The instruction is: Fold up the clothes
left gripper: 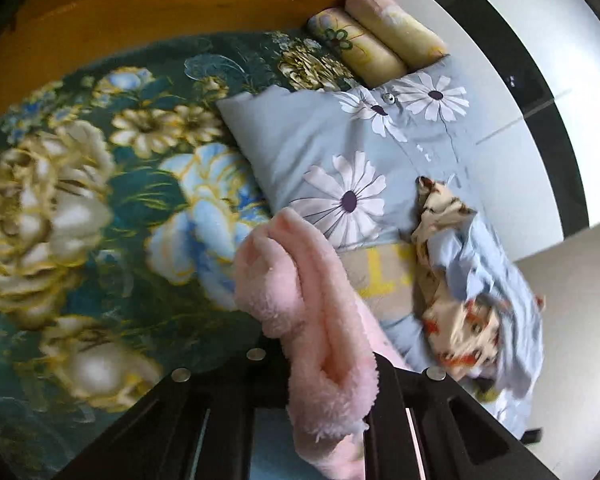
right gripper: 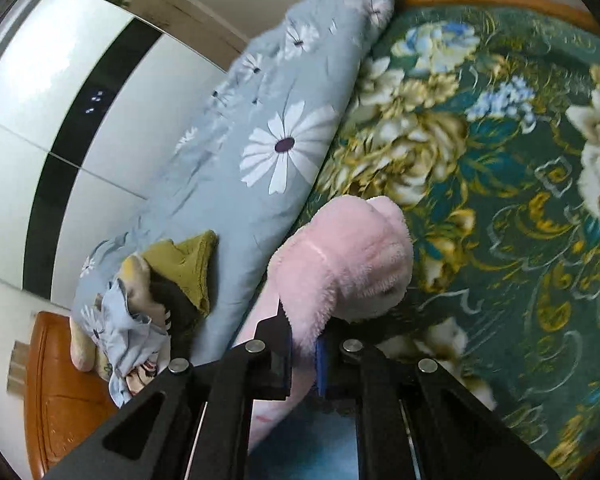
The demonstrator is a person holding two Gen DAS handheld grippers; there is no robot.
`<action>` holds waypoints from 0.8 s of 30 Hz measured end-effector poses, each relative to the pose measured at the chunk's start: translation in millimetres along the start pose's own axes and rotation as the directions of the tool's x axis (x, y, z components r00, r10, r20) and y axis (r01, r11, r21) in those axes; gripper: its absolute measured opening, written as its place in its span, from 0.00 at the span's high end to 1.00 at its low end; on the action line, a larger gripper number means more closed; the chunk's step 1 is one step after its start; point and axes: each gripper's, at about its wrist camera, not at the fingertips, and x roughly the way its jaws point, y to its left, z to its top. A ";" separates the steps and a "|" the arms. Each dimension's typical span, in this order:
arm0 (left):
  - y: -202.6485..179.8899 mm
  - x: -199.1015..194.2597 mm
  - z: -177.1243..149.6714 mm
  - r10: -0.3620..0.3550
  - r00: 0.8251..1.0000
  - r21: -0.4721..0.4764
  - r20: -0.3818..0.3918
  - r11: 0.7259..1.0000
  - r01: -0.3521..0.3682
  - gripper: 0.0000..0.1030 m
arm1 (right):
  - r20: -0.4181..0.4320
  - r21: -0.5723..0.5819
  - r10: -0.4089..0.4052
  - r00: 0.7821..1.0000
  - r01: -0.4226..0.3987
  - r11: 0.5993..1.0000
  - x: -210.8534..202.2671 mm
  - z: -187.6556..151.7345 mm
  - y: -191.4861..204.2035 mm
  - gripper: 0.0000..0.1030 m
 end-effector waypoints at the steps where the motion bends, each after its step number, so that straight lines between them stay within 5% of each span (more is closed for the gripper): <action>1: 15.5 3.5 -10.6 0.019 1.000 -0.016 -0.021 1.000 -0.020 0.88 | -0.003 -0.006 -0.011 1.000 0.011 1.000 -0.6 -6.6 -10.2 0.92; 6: 94.6 48.1 -55.0 0.133 0.979 -0.181 -0.156 0.970 -0.161 0.88 | -0.182 0.131 -0.188 0.965 0.213 0.968 38.9 -68.4 -99.6 0.91; 8: 105.3 48.2 -64.9 0.113 0.983 -0.227 -0.143 0.963 -0.144 0.88 | -0.203 0.191 -0.189 0.961 0.229 0.955 46.6 -84.2 -119.6 0.91; 15: 75.4 34.7 -61.8 0.168 0.979 -0.117 -0.118 0.976 -0.182 0.88 | -0.210 0.101 -0.208 0.955 0.233 0.967 45.4 -80.3 -99.5 0.87; 18: 52.1 15.4 -57.4 0.180 0.981 -0.031 -0.075 0.983 -0.183 0.88 | -0.213 0.062 -0.217 0.953 0.234 0.970 44.8 -78.6 -90.8 0.83; 20: 24.9 0.1 -56.6 0.177 0.984 0.068 -0.032 0.982 -0.174 0.88 | -0.214 0.036 -0.223 0.951 0.236 0.971 44.0 -77.5 -85.4 0.65; 21: 6.4 -11.4 -60.1 0.171 0.985 0.135 -0.002 0.976 -0.170 0.88 | -0.212 0.029 -0.231 0.950 0.243 0.970 40.2 -77.0 -84.4 0.55; 24: -65.5 -45.3 -82.5 0.073 0.995 0.368 0.073 0.925 -0.095 0.88 | -0.171 -0.017 -0.272 0.947 0.273 0.962 17.4 -78.4 -79.1 0.54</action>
